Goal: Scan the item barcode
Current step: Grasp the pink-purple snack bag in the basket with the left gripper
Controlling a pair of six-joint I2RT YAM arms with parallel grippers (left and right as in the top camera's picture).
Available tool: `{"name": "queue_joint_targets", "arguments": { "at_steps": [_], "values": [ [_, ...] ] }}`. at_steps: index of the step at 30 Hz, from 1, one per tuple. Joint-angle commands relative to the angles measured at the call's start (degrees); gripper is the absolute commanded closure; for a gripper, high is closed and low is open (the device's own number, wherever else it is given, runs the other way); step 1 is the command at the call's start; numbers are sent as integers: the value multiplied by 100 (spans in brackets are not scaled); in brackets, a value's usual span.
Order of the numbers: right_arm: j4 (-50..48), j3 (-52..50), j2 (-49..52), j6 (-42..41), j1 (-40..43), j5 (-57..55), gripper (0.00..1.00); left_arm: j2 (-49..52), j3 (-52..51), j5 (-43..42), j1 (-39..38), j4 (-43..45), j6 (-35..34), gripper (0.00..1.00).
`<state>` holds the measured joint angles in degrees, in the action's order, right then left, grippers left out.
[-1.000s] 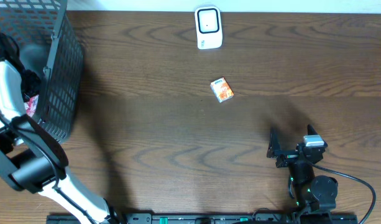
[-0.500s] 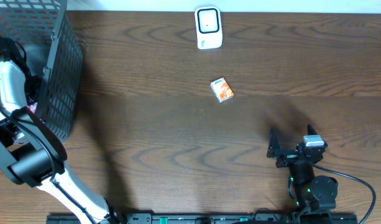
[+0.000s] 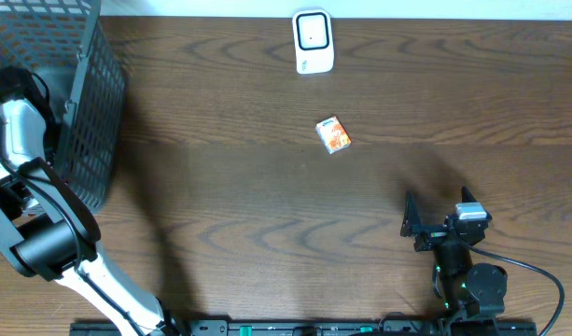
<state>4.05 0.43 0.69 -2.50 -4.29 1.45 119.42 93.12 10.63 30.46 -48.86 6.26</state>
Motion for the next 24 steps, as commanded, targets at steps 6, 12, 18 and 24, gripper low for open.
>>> {"name": "queue_joint_targets", "arguments": {
  "at_steps": [6, 12, 18, 24],
  "values": [
    [24, -11, -35, 44, 13, -48, 1, 50, -173, 562, 61, 26, 61, 54],
    [24, -11, -35, 44, 13, -48, 1, 37, -168, 549, 31, 13, 31, 93],
    [24, -11, -35, 44, 13, -48, 1, -313, -13, 546, -131, -7, -326, 93],
    [24, -11, -35, 44, 13, -48, 1, -1272, 76, -326, -339, 413, -487, 93]
  ]
}}
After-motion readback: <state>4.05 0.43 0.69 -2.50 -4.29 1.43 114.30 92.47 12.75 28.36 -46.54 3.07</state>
